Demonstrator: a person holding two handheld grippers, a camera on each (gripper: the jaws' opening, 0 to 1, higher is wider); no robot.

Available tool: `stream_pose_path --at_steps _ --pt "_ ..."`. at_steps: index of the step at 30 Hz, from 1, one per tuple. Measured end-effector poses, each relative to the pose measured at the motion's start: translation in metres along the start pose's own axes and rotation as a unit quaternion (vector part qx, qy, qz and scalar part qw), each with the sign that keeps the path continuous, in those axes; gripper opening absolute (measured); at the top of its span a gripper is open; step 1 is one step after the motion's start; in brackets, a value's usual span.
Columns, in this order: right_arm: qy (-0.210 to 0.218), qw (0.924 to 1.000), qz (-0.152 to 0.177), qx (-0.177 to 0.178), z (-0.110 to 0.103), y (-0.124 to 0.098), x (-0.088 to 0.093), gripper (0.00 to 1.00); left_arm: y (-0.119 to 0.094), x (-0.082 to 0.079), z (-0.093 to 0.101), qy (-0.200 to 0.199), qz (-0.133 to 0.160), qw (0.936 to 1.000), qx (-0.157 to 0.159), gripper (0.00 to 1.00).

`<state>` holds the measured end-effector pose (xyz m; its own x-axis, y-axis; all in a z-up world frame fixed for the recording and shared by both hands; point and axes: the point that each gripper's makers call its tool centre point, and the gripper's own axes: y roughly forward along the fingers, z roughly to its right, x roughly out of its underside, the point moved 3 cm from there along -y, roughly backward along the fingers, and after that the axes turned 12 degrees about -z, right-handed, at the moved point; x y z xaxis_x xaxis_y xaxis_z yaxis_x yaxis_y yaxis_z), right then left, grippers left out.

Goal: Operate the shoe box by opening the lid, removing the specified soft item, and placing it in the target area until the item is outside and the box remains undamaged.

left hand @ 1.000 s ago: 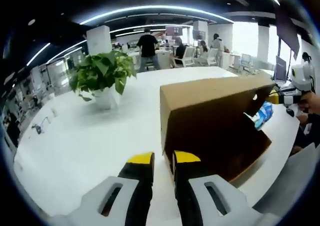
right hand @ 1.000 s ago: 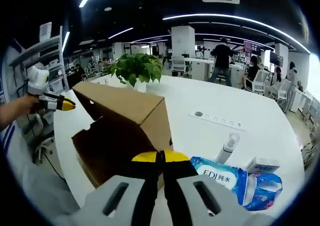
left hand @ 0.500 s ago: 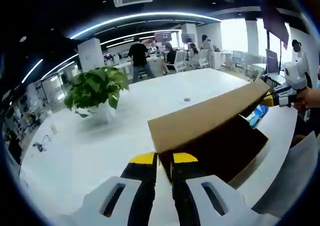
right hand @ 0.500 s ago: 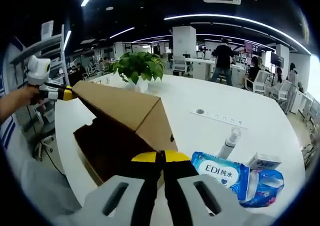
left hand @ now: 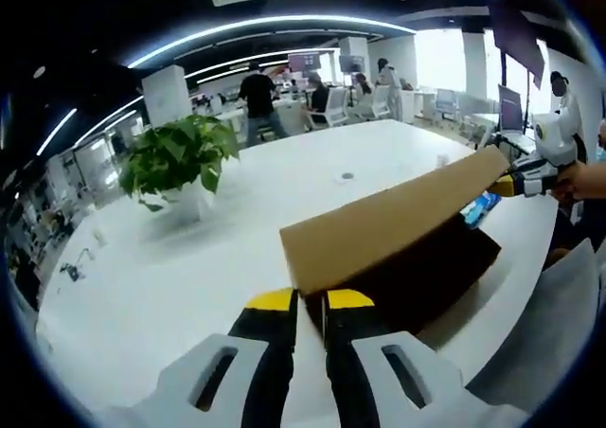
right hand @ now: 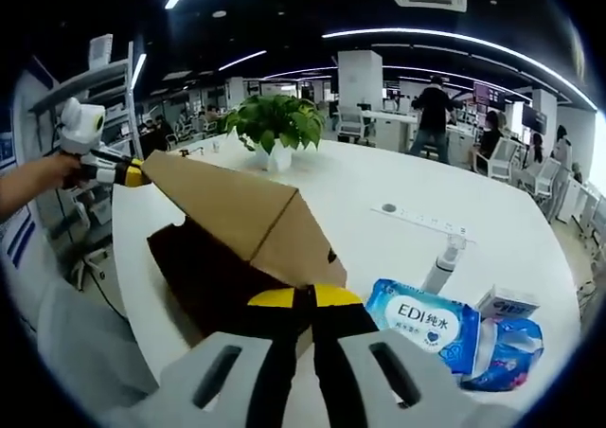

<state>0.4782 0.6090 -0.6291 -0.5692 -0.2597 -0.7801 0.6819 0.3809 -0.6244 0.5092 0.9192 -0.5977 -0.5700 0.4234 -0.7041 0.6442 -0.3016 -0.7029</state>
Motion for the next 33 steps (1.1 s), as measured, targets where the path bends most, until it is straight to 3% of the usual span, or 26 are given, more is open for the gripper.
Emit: stream_pose_path --at_steps 5,18,33 --pt "-0.023 0.9997 0.001 -0.012 -0.006 -0.002 0.008 0.05 0.000 0.008 0.004 0.002 -0.006 1.0000 0.006 0.11" --pt "-0.071 0.9951 -0.012 -0.068 -0.030 -0.003 0.026 0.29 0.001 0.032 0.021 0.022 -0.033 0.9988 0.029 0.24" --pt "-0.046 0.9929 -0.037 -0.103 -0.041 0.004 0.044 0.39 0.010 0.059 0.033 0.017 -0.058 0.9968 0.053 0.32"
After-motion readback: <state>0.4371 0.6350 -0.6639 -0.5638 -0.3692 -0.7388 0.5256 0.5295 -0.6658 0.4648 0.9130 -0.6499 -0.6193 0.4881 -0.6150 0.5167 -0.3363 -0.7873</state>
